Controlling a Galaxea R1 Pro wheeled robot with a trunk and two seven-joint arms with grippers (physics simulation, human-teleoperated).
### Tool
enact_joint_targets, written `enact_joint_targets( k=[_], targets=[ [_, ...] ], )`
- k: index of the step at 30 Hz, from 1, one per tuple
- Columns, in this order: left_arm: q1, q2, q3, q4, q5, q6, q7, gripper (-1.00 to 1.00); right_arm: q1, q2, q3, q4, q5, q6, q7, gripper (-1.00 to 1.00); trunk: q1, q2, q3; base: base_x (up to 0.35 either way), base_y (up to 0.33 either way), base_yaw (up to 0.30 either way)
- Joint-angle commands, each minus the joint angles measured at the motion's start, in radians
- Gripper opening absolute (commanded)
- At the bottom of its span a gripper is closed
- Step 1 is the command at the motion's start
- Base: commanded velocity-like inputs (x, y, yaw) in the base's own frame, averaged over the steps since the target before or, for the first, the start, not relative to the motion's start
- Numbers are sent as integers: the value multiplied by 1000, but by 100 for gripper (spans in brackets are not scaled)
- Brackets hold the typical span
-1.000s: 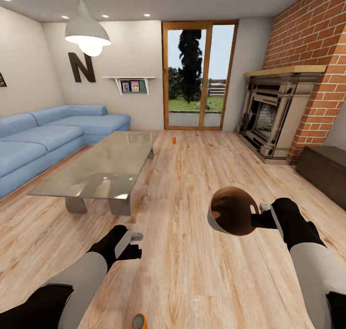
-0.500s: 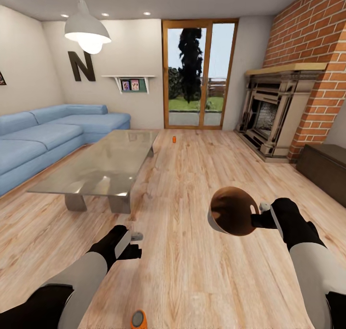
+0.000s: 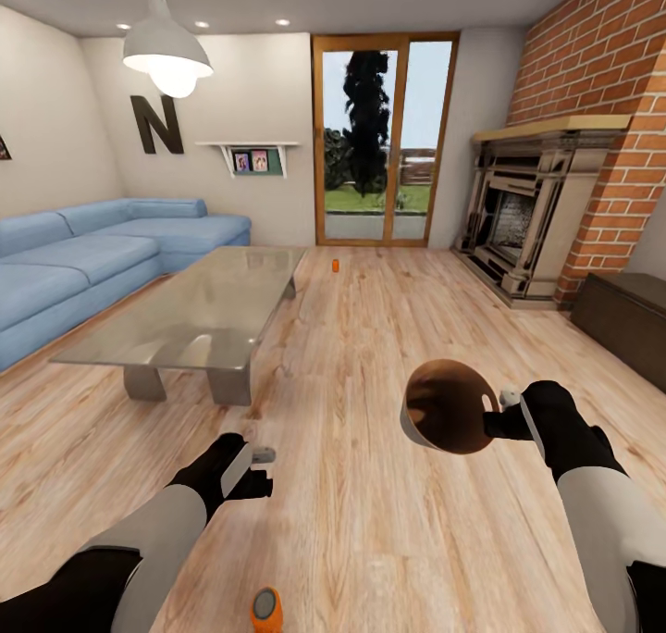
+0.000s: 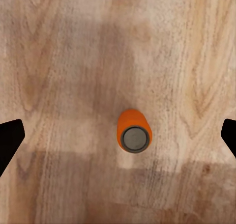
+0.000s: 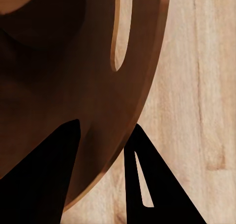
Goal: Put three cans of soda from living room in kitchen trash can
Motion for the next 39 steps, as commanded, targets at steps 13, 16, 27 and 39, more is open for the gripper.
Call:
enact_joint_targets(
  k=[13,16,27,39],
  targets=[
    [0,-1,0,0,0,0,0,100,-1,0,0,-1,-20,1,-2,-100,50,-91,-41,0,0,0],
    [0,-2,0,0,0,-1,0,100,-1,0,0,-1,-20,1,-2,-100,61,-112,-50,0,0,0],
    [0,-3,0,0,0,-2,1,100,-1,0,1,0,-18,1,-3,-100,103,-189,-84,0,0,0],
    [0,-3,0,2,0,-10,4,100,-1,0,1,1,-18,1,-4,-100,109,-192,-131,0,0,0]
  ],
)
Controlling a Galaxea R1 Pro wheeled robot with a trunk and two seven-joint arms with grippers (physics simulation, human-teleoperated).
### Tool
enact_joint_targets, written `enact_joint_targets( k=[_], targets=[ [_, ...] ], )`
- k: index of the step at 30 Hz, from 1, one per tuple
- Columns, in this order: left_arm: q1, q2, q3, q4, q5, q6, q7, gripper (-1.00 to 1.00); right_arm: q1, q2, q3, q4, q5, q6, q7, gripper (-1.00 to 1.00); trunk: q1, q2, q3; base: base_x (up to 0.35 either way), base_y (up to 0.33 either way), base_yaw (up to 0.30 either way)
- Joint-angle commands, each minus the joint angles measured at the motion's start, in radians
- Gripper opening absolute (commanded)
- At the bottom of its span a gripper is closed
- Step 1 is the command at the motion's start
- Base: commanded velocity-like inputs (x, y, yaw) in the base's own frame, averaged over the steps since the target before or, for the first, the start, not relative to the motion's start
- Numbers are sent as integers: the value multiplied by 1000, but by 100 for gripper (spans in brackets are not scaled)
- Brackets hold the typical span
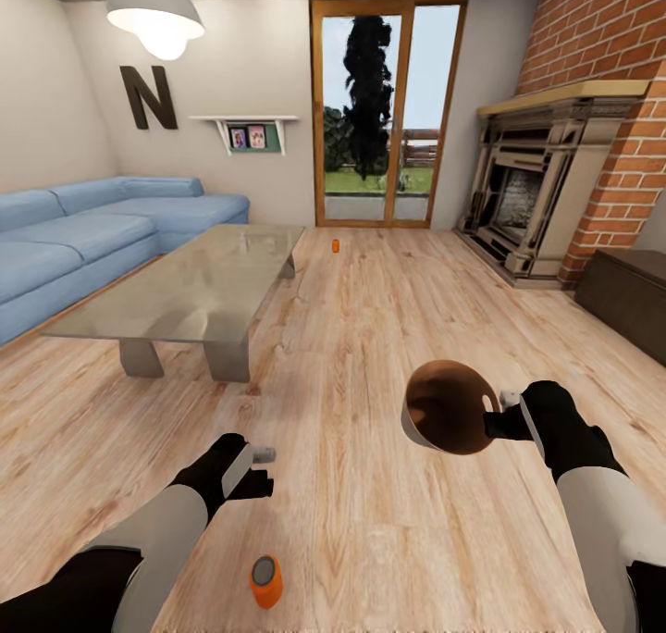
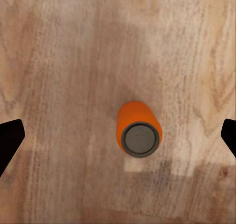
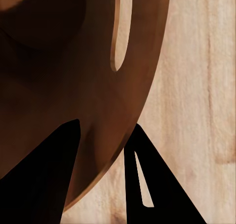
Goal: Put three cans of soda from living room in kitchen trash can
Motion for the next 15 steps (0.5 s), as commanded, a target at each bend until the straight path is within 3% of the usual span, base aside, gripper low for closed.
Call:
enact_joint_targets(
  k=[1,12,15],
  targets=[
    [0,0,0,1,0,-2,0,100,-1,0,0,-1,-22,1,2,-100,0,0,-4,0,0,0],
    [1,-3,0,2,0,-11,1,100,0,1,0,-1,-22,1,2,-100,5,-3,-46,0,0,0],
    [2,-4,0,0,0,-11,1,100,0,1,0,-1,-22,1,2,-100,5,-3,-46,0,0,0]
  ],
)
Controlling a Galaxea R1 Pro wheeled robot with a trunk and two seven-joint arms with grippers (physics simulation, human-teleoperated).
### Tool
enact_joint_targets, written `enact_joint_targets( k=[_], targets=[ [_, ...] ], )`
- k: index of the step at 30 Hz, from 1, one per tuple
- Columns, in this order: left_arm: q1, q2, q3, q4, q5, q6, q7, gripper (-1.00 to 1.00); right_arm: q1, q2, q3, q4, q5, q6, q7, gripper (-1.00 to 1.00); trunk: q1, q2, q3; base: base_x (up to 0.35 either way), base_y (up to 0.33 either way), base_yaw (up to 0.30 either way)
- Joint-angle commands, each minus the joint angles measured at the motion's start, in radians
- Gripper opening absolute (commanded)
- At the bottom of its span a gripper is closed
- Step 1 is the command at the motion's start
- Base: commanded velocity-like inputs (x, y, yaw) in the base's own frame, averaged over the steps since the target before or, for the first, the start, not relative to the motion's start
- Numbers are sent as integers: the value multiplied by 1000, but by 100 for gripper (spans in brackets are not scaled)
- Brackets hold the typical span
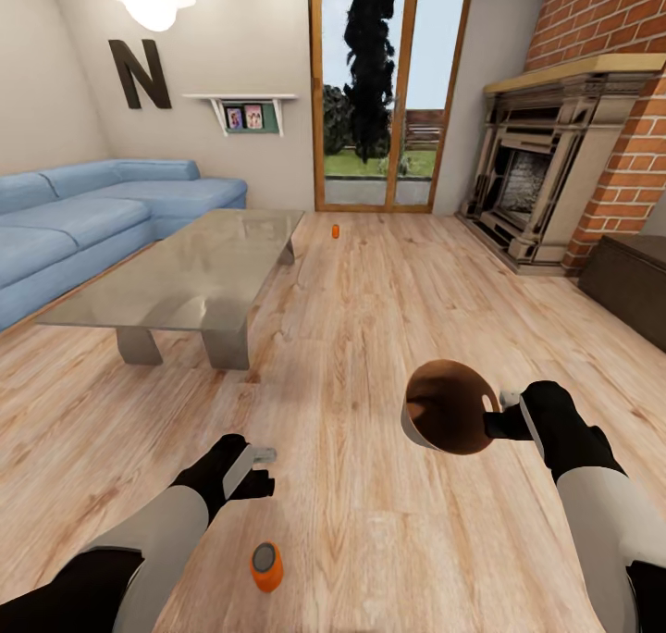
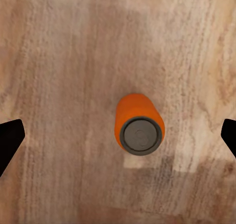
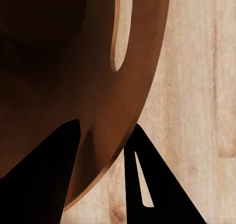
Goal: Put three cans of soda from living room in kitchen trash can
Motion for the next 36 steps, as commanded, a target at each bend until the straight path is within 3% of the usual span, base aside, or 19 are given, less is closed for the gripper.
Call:
enact_joint_targets(
  k=[1,23,36],
  targets=[
    [0,0,0,0,0,0,0,100,-1,0,0,-1,-24,2,2,-100,0,0,0,0,0,0],
    [1,-23,0,10,0,3,-5,100,-1,-1,0,0,-23,2,0,-100,0,0,0,0,0,0],
    [1,-32,-1,11,0,4,-16,100,-1,0,-2,0,-26,2,-65,-100,0,0,-10,0,0,0]
  ],
)
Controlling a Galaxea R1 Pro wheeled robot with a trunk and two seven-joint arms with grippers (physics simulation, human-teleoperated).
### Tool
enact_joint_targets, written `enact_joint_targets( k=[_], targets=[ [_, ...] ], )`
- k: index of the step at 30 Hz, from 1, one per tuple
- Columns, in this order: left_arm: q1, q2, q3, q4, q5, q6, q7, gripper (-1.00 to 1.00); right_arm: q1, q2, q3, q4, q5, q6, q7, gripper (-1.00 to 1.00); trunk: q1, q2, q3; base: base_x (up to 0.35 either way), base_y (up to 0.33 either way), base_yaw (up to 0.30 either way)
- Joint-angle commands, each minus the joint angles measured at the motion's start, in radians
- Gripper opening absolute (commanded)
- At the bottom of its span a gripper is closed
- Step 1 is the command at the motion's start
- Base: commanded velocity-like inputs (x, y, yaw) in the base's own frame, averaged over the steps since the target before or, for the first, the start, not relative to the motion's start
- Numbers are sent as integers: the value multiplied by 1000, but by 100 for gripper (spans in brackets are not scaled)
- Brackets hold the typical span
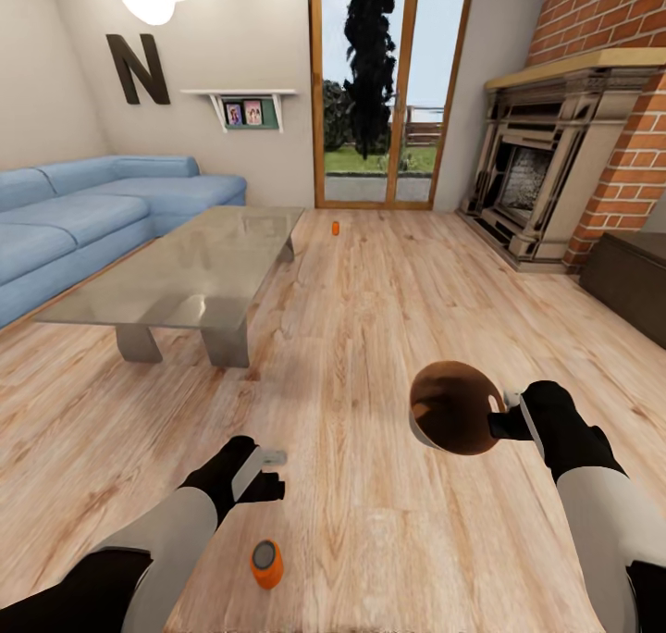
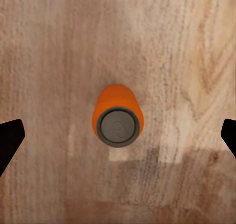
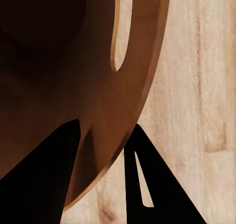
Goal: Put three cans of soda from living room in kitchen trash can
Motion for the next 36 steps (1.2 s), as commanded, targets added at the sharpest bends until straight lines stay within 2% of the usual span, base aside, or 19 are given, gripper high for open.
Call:
enact_joint_targets(
  k=[1,13,30,36],
  targets=[
    [0,0,0,0,0,0,0,100,-1,0,0,-1,-18,1,1,-100,0,0,-1,0,0,0],
    [0,-1,0,-1,0,-1,-1,100,0,2,0,-1,-18,1,-4,-100,0,0,-12,0,0,0],
    [0,-1,0,-1,0,-2,0,100,0,2,1,-1,-18,1,-4,-100,7,-4,-85,0,0,0],
    [0,-1,0,-1,0,-2,-1,100,0,2,1,-1,-18,1,-4,-100,7,-4,-89,0,0,0]
  ],
)
